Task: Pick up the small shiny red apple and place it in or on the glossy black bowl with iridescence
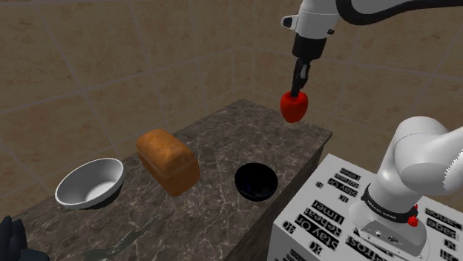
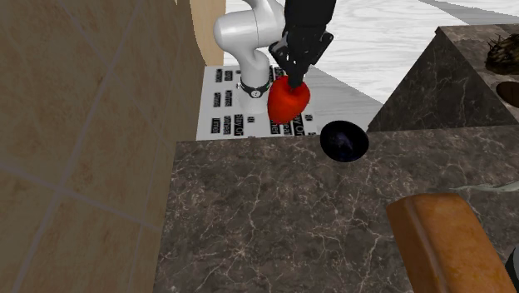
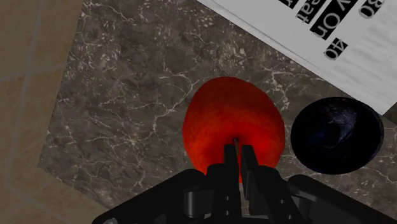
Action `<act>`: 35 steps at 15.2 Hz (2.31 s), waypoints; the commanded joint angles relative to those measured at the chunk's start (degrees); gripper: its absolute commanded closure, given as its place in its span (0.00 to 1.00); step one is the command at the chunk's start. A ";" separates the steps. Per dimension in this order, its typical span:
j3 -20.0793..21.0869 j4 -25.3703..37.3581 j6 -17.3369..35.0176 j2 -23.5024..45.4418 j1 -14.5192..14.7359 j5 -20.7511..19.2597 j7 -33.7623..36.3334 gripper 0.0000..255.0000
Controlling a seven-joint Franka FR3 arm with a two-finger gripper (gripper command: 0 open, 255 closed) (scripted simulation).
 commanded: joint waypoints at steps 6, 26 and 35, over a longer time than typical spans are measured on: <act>8.23 8.30 -1.08 7.40 2.12 3.65 8.92 1.00; 18.36 11.31 5.94 17.46 3.51 5.36 19.93 1.00; 19.18 4.64 12.86 17.73 3.80 5.70 20.46 1.00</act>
